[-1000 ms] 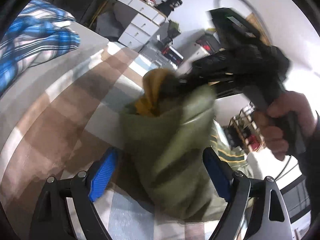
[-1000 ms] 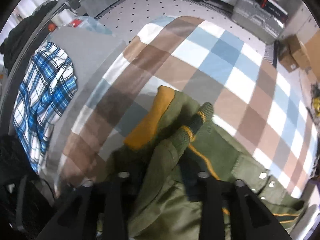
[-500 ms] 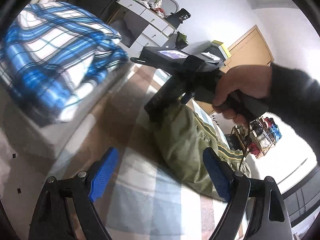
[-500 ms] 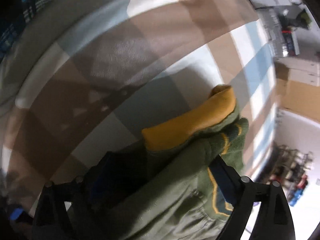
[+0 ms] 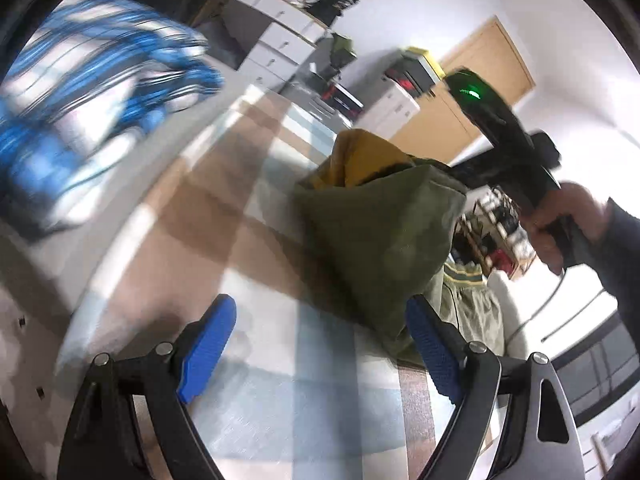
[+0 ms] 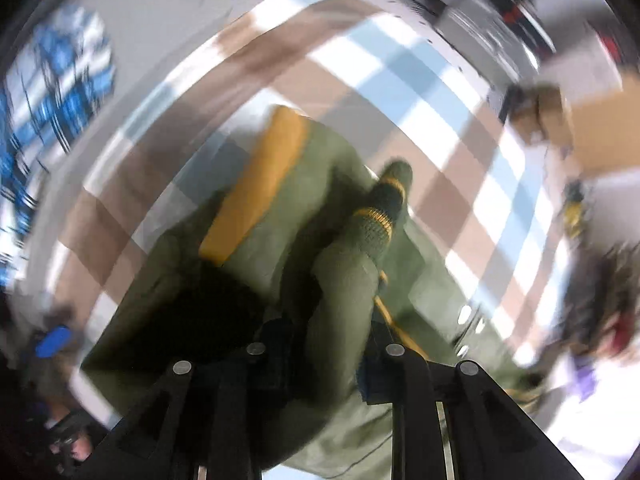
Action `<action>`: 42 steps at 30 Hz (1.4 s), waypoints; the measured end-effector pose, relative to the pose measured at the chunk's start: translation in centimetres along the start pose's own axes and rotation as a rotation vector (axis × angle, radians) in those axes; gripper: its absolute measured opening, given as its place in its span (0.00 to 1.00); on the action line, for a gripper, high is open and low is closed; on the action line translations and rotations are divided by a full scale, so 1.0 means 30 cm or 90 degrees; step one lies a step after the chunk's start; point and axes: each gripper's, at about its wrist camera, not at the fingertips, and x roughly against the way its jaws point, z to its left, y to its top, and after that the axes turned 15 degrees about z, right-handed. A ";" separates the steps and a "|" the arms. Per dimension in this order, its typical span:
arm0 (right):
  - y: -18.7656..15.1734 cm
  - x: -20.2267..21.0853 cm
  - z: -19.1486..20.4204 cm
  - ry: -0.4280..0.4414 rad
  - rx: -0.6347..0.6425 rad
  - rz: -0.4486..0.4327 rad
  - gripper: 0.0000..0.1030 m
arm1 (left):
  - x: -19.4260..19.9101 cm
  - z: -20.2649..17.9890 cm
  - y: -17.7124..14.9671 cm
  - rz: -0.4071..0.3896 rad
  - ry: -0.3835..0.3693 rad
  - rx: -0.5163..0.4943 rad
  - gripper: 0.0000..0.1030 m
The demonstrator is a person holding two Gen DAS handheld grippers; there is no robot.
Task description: Fold large clothes
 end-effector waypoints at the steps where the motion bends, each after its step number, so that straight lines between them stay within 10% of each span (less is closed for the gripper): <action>1: -0.047 -0.009 -0.069 0.053 -0.023 -0.023 0.21 | -0.009 -0.019 0.010 -0.001 0.007 -0.017 0.81; 6: -0.154 -0.069 -0.250 0.232 -0.083 -0.105 0.27 | -0.069 -0.053 0.061 0.013 0.029 -0.035 0.81; 13: -0.061 -0.022 -0.165 0.297 -0.053 -0.125 0.62 | -0.057 -0.042 -0.019 0.029 0.045 -0.015 0.81; 20: -0.068 0.151 -0.064 0.410 0.012 -0.266 0.70 | 0.017 -0.086 -0.015 -0.004 0.055 -0.046 0.81; 26: -0.531 0.056 -0.334 0.474 -0.176 -0.434 0.87 | -0.003 -0.330 0.040 -0.020 0.032 -0.230 0.81; 29: -0.854 -0.119 -0.468 0.495 -0.327 -0.520 0.98 | -0.135 -0.492 0.077 0.033 0.100 -0.322 0.81; 32: -1.130 -0.353 -0.557 0.514 -0.498 -0.539 1.00 | -0.287 -0.643 0.076 0.147 0.067 -0.372 0.81; 42: -1.383 -0.762 -0.728 0.641 -0.755 -0.499 1.00 | -0.668 -0.940 -0.060 0.233 0.268 -0.561 0.81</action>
